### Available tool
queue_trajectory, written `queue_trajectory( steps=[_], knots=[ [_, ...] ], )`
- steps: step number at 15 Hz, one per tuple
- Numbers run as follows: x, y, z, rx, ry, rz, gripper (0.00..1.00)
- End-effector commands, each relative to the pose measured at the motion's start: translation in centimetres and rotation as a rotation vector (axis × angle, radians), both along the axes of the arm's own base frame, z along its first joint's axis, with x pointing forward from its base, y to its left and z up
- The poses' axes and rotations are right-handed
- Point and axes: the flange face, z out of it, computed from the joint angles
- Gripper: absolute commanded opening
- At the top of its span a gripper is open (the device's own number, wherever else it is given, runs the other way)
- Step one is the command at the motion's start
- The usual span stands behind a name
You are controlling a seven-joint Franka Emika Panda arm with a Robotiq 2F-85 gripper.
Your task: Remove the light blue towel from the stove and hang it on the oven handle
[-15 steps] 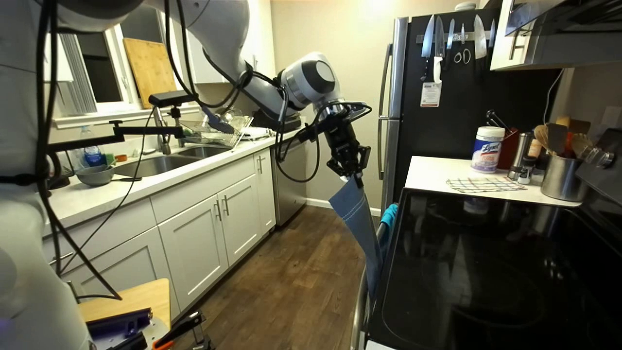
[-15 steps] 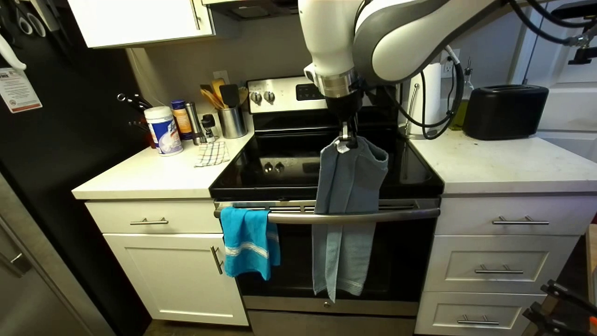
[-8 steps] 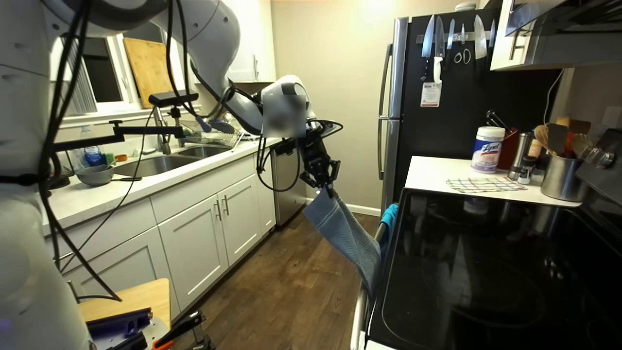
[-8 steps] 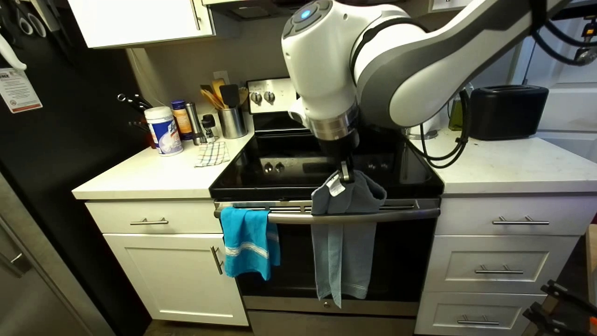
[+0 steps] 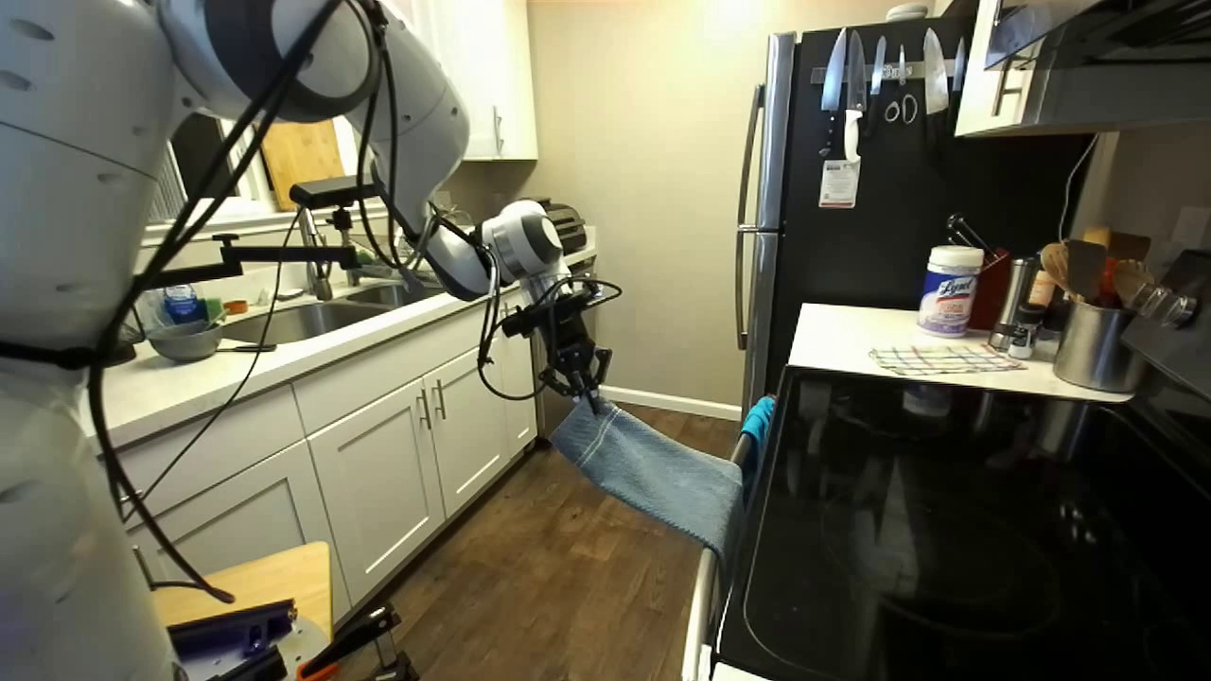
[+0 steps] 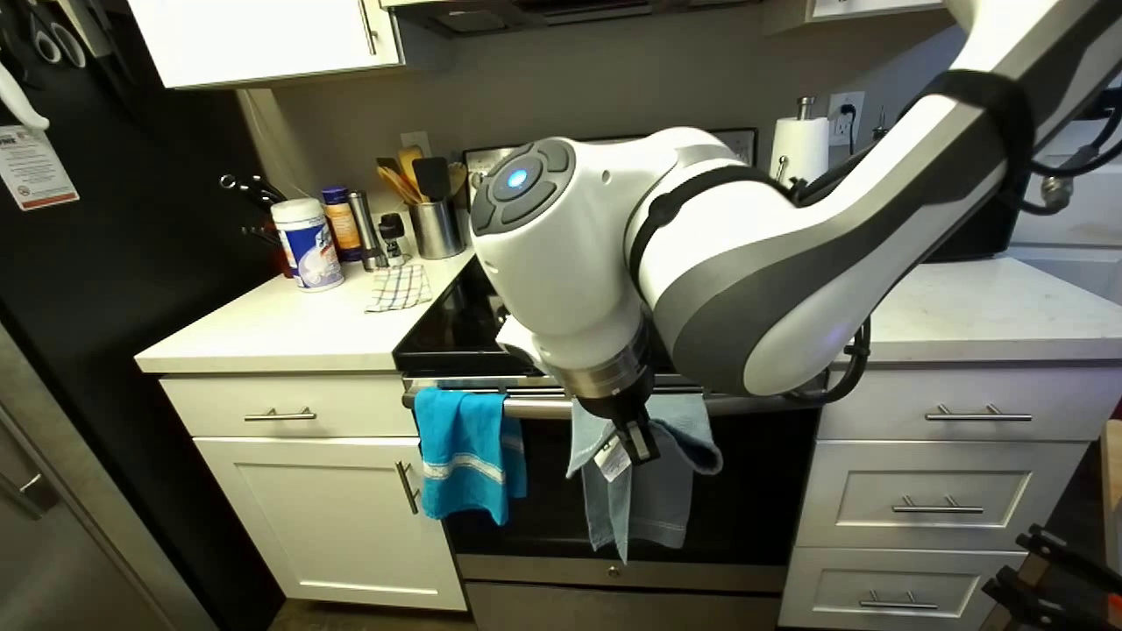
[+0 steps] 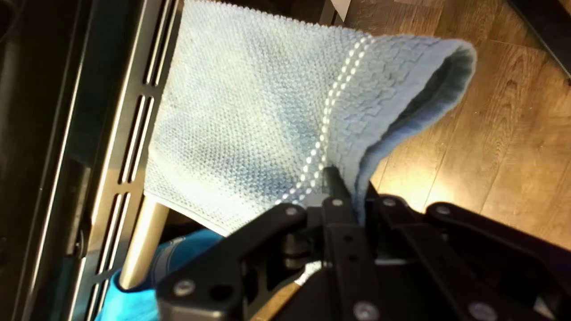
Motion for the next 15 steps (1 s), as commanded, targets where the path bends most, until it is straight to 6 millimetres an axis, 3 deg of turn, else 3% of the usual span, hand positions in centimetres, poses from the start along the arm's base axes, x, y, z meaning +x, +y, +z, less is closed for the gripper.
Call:
queue_trajectory(
  steps=[1, 6, 10, 15],
  knots=[
    [1.2, 1.7, -1.1, 0.011, 0.036, 0.076, 0.02],
    [2.6, 4.1, -2.7, 0.035, 0.060, 0.101, 0.02],
    [2.6, 6.2, -4.2, 0.035, 0.067, 0.122, 0.02],
    [1.8, 7.2, -6.1, 0.025, 0.093, 0.145, 0.02]
  ],
)
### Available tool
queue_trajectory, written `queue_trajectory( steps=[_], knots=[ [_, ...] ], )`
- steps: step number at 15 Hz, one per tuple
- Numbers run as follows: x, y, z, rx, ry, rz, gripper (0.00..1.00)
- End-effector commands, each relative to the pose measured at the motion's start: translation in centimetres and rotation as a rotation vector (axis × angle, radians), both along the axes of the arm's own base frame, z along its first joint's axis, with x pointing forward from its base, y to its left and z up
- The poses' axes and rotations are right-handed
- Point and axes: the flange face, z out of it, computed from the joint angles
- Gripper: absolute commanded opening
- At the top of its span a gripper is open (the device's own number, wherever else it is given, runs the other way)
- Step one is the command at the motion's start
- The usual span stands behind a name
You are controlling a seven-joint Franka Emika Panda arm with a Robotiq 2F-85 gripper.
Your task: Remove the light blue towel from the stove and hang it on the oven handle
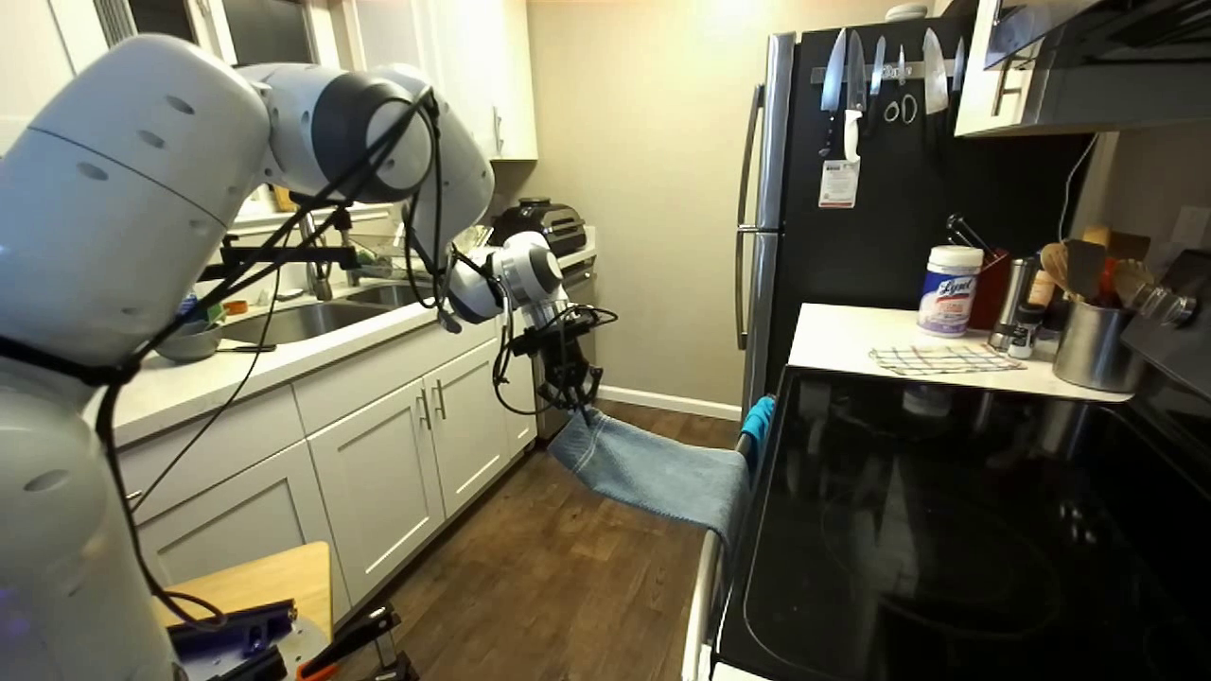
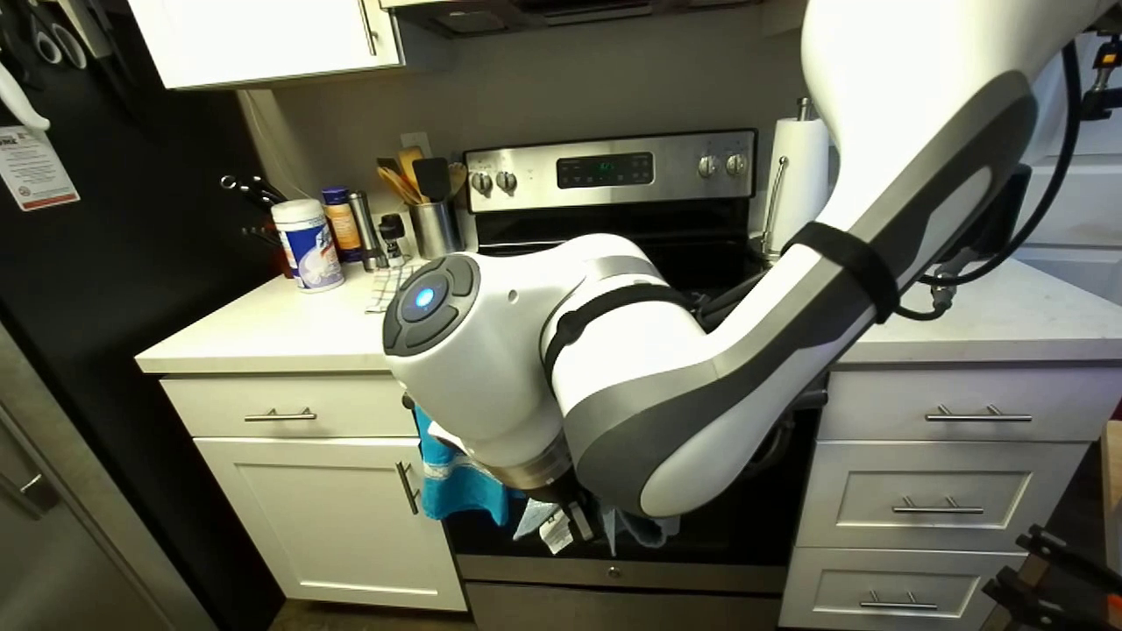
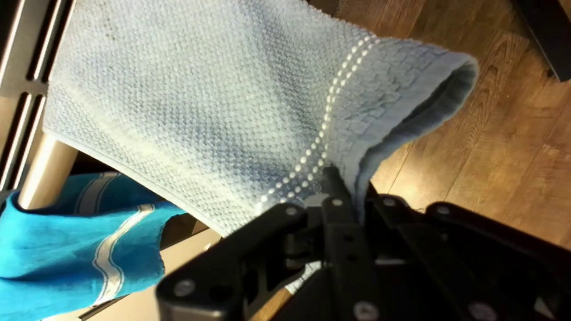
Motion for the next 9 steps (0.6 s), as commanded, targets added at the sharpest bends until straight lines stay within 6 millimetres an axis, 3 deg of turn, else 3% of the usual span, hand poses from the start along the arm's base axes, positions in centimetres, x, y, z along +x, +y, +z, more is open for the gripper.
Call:
queue_trajectory(
  steps=[1, 9],
  knots=[
    [-0.4, 0.7, -0.8, -0.010, 0.039, 0.037, 0.02],
    [-1.9, 1.4, -3.2, -0.039, 0.073, 0.062, 0.02]
  ],
)
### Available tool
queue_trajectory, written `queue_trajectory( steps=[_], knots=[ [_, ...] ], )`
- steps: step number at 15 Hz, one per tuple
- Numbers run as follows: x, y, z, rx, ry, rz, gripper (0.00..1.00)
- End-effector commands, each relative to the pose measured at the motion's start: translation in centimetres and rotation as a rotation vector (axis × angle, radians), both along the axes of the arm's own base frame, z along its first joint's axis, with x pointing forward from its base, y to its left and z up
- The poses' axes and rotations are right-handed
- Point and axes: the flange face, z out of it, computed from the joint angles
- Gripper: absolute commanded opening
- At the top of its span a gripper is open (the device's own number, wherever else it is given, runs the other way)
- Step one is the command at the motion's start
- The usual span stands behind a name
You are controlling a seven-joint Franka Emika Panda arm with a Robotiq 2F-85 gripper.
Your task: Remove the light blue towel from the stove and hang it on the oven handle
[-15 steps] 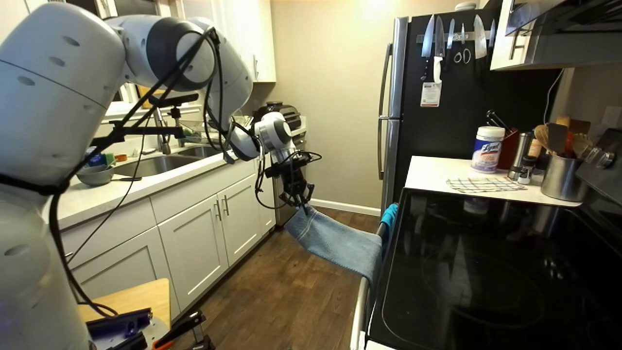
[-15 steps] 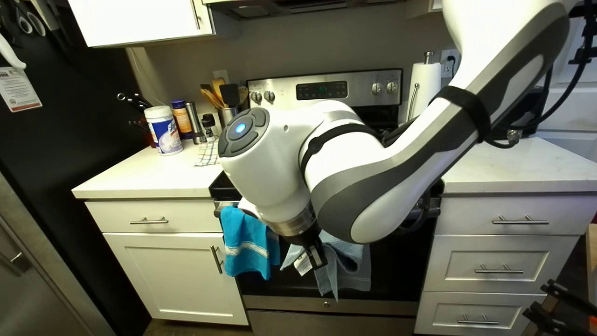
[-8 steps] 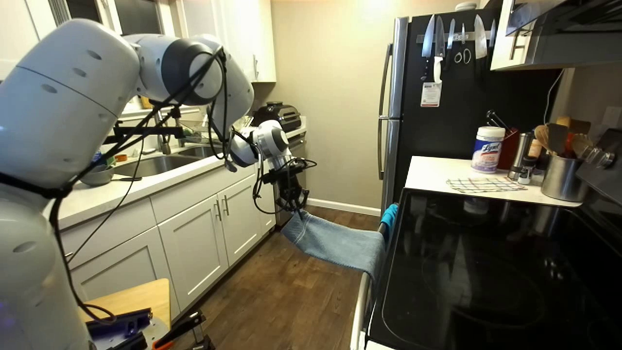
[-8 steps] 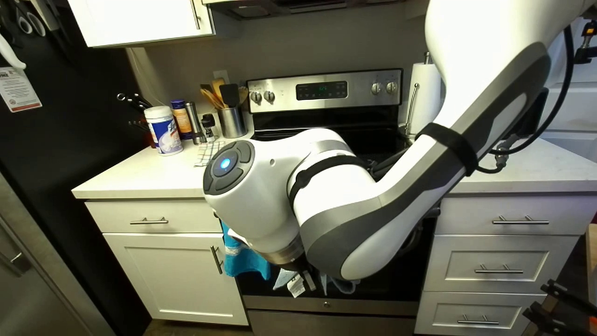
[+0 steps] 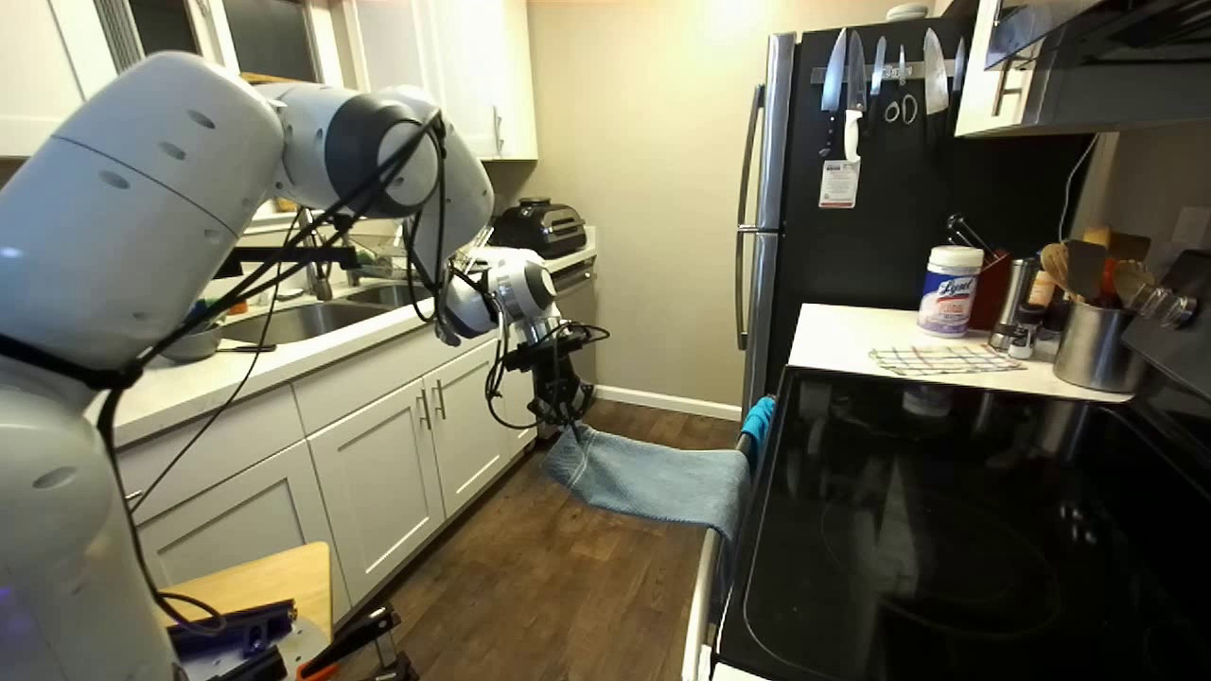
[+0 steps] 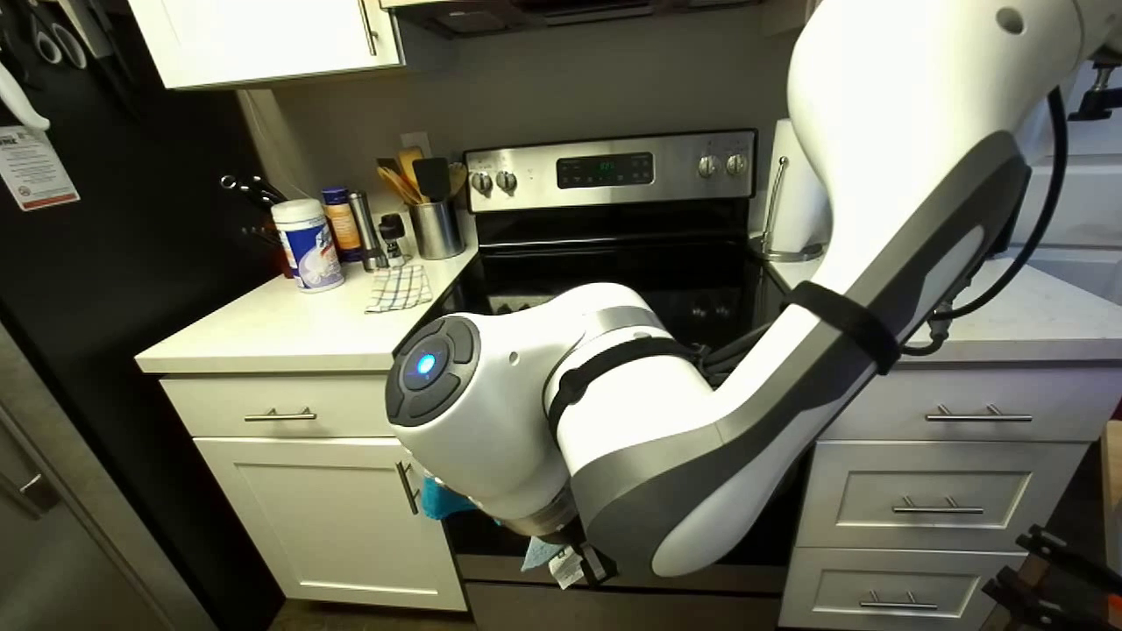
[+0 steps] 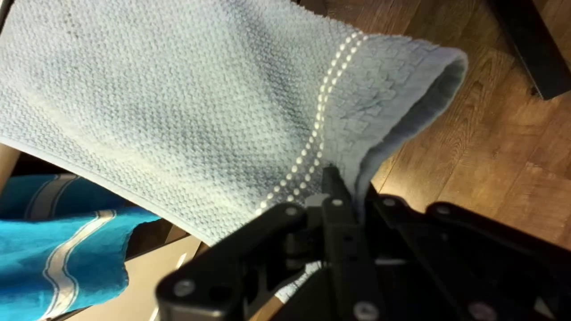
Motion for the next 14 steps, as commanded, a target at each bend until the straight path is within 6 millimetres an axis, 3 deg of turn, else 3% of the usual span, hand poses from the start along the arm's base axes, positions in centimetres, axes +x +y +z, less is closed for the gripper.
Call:
queue_trajectory(
  steps=[1, 6, 7, 9, 14],
  knots=[
    [-0.7, 0.6, -0.4, -0.020, 0.035, 0.042, 0.02],
    [-1.3, 1.0, -1.2, -0.033, 0.049, 0.059, 0.02],
    [-1.4, 1.0, -1.3, -0.049, 0.050, 0.059, 0.32],
    [-1.6, 1.1, -1.4, -0.052, 0.046, 0.059, 0.39],
    [-1.8, 1.2, -1.5, -0.057, 0.052, 0.050, 0.72]
  ],
)
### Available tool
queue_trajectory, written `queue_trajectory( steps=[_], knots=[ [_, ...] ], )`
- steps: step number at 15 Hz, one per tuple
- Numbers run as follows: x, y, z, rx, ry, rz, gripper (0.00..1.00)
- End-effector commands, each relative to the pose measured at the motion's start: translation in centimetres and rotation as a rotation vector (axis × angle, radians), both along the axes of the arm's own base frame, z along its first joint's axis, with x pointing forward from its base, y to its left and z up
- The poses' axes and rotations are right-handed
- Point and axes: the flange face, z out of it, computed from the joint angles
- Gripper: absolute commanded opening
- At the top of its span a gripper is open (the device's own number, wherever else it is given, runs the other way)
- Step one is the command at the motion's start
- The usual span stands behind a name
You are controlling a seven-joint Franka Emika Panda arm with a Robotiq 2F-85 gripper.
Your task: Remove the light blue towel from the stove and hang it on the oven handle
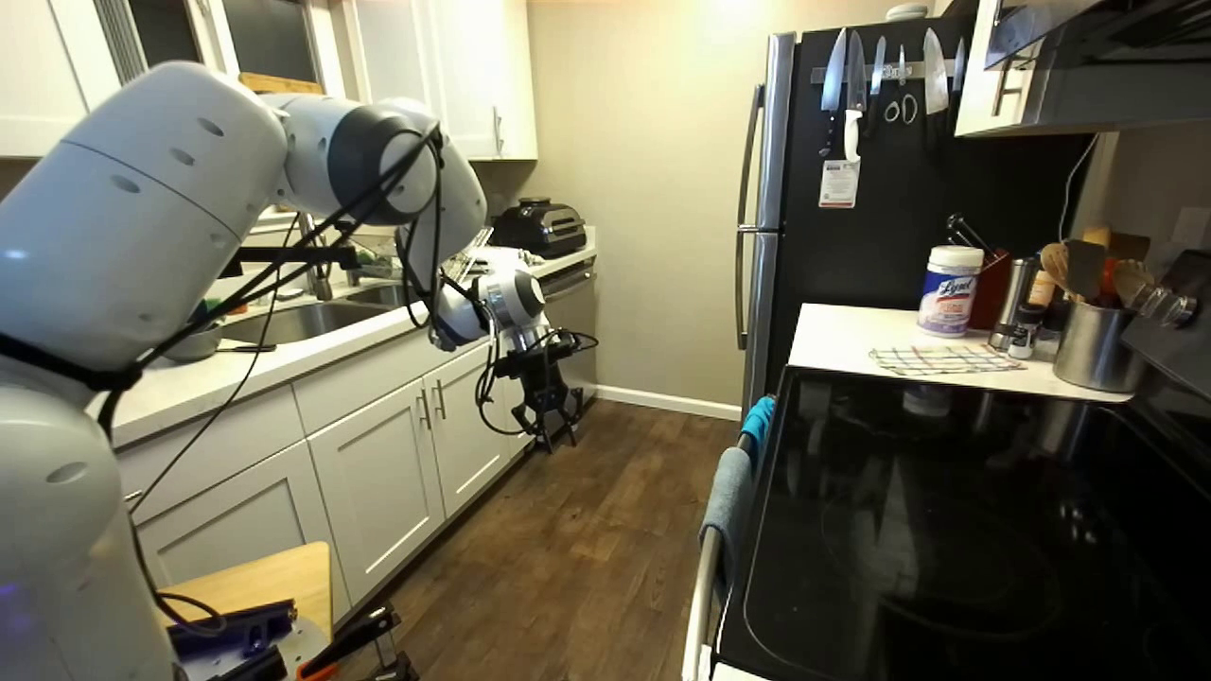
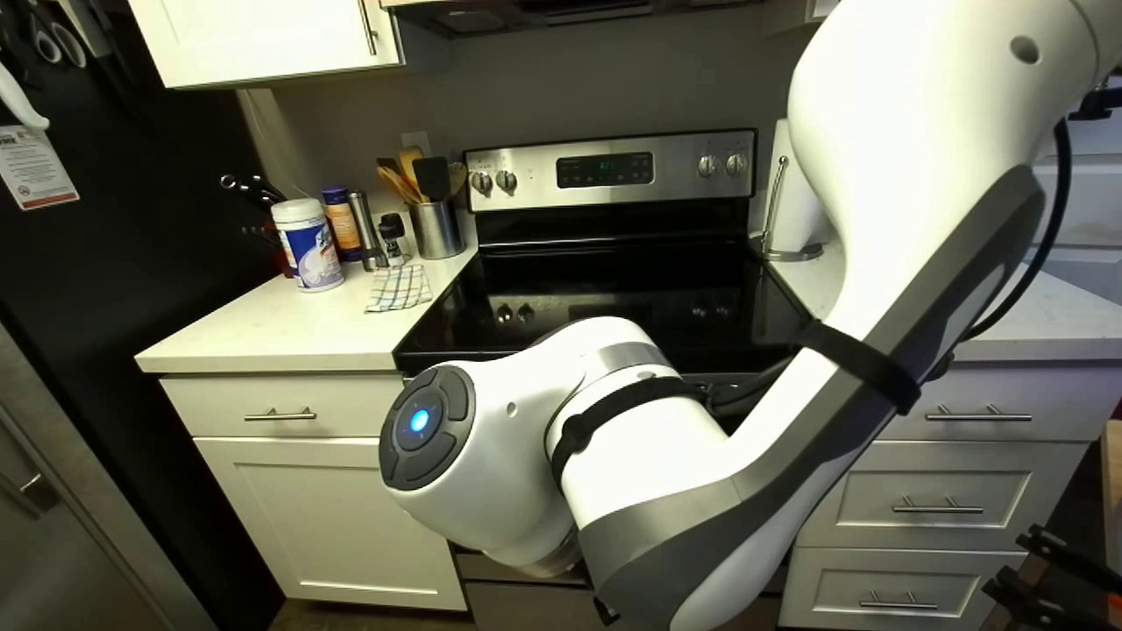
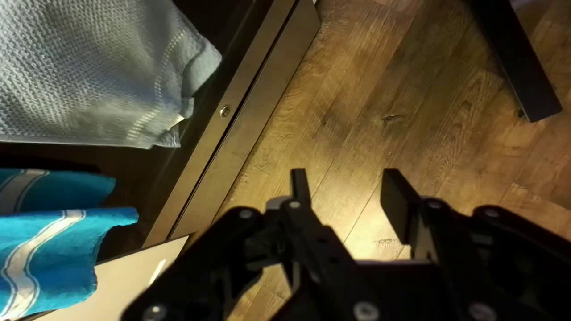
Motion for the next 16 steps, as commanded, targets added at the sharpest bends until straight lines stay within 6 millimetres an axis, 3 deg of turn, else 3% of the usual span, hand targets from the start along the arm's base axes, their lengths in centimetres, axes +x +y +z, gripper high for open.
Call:
queue_trajectory(
  steps=[1, 4, 12, 16],
  knots=[
    [0.1, 0.0, 0.2, -0.020, 0.013, 0.009, 0.78],
    [0.4, -0.2, 0.3, -0.015, -0.002, -0.004, 0.98],
    [2.8, -1.8, 1.2, 0.037, -0.145, -0.211, 1.00],
    [2.9, -3.1, 1.1, 0.030, -0.184, -0.294, 1.00]
  ],
)
